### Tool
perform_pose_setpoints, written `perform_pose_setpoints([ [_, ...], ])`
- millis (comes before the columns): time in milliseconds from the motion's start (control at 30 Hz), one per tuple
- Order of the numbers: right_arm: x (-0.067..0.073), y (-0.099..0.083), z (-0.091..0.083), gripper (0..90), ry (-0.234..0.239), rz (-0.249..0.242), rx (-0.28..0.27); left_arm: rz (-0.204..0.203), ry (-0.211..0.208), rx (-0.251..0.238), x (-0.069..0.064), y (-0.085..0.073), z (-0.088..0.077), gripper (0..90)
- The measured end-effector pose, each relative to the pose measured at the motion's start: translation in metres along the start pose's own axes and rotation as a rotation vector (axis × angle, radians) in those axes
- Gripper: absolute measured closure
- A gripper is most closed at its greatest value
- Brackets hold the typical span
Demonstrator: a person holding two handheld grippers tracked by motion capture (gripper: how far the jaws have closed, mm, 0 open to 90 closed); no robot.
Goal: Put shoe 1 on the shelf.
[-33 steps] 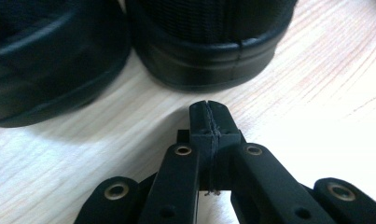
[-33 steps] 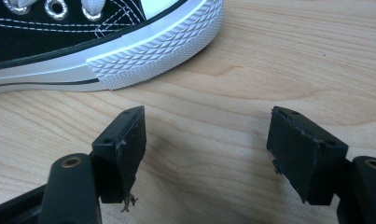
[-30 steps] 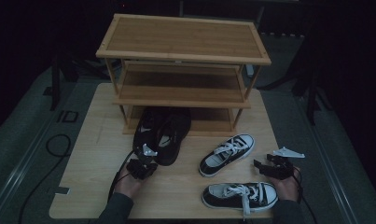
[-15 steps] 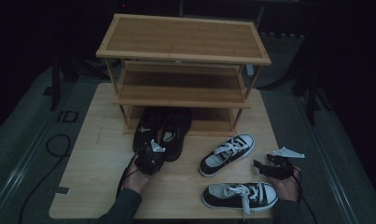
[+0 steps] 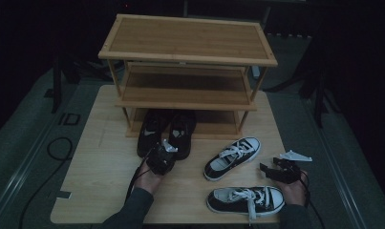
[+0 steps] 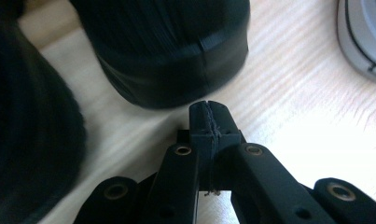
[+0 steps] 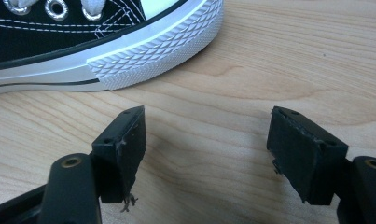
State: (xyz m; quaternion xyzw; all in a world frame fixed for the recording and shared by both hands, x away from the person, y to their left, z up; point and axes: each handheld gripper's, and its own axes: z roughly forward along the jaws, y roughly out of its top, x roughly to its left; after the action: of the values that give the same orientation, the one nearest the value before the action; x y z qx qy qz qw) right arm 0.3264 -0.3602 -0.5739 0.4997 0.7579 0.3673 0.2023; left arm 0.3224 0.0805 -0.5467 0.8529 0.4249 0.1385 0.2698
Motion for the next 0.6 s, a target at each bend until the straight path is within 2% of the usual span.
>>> perform_pose_setpoints([
  [67, 0.0, 0.0, 0.0, 28.1, 0.001, 0.001, 0.0, 0.008, 0.002, 0.016, -0.001, -0.001, 0.004, 89.9],
  [167, 0.0, 0.0, 0.0, 28.1, 0.0, 0.0, 0.0, -0.005, 0.009, 0.008, -0.001, 0.001, 0.005, 89.8],
  [233, 0.0, 0.0, 0.0, 28.1, 0.0, 0.0, 0.0, -0.031, 0.013, 0.005, 0.004, 0.004, 0.004, 89.8],
  [467, 0.0, 0.0, 0.0, 28.1, 0.001, 0.001, 0.0, -0.053, 0.04, 0.01, 0.012, 0.008, 0.006, 89.8],
  [600, 0.0, 0.0, 0.0, 28.1, 0.0, 0.0, 0.0, -0.042, 0.045, 0.018, 0.012, 0.015, 0.01, 89.8],
])
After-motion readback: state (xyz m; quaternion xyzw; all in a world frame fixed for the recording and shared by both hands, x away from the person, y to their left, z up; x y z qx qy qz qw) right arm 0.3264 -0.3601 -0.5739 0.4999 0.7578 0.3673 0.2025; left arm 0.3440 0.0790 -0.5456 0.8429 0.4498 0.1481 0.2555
